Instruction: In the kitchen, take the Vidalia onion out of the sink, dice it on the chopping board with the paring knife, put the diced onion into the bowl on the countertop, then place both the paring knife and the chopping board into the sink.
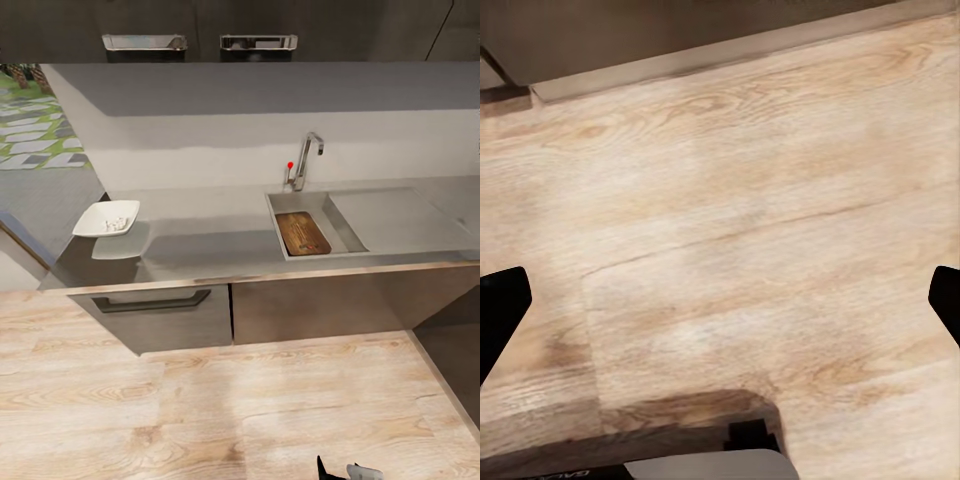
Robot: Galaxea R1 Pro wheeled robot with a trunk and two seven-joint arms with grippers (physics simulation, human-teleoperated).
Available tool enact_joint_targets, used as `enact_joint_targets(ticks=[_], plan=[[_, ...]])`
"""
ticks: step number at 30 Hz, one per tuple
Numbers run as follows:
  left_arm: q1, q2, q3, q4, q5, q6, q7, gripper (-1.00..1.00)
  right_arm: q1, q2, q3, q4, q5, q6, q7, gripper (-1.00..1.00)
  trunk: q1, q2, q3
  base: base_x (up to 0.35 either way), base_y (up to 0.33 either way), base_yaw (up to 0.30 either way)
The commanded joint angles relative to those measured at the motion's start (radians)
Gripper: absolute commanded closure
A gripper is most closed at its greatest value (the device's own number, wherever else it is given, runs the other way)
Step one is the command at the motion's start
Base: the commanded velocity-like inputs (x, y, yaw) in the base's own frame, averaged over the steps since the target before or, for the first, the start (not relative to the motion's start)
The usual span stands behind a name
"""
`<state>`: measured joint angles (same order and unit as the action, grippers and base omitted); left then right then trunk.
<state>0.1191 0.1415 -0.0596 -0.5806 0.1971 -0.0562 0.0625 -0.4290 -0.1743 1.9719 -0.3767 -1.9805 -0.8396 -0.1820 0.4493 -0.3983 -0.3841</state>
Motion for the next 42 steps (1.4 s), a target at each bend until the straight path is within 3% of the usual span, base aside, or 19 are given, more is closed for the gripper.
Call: enact_joint_targets(ticks=[1, 42], plan=[[0.001, 0.001, -0.006, -0.002, 0.008, -0.002, 0.007, -1.0, -0.002, -0.001, 0.008, -0.004, 0.0, -0.004, -0.01, -1.0, 0.001, -0.002, 0.0, 0.0, 0.0, 0.0], [0.001, 0.0, -0.006, 0.018, 0.009, -0.002, 0.007, -1.0, -0.002, 0.0, 0.008, -0.004, 0.0, -0.005, -0.01, -1.0, 0.001, -0.002, 0.065, 0.0, 0.0, 0.0]])
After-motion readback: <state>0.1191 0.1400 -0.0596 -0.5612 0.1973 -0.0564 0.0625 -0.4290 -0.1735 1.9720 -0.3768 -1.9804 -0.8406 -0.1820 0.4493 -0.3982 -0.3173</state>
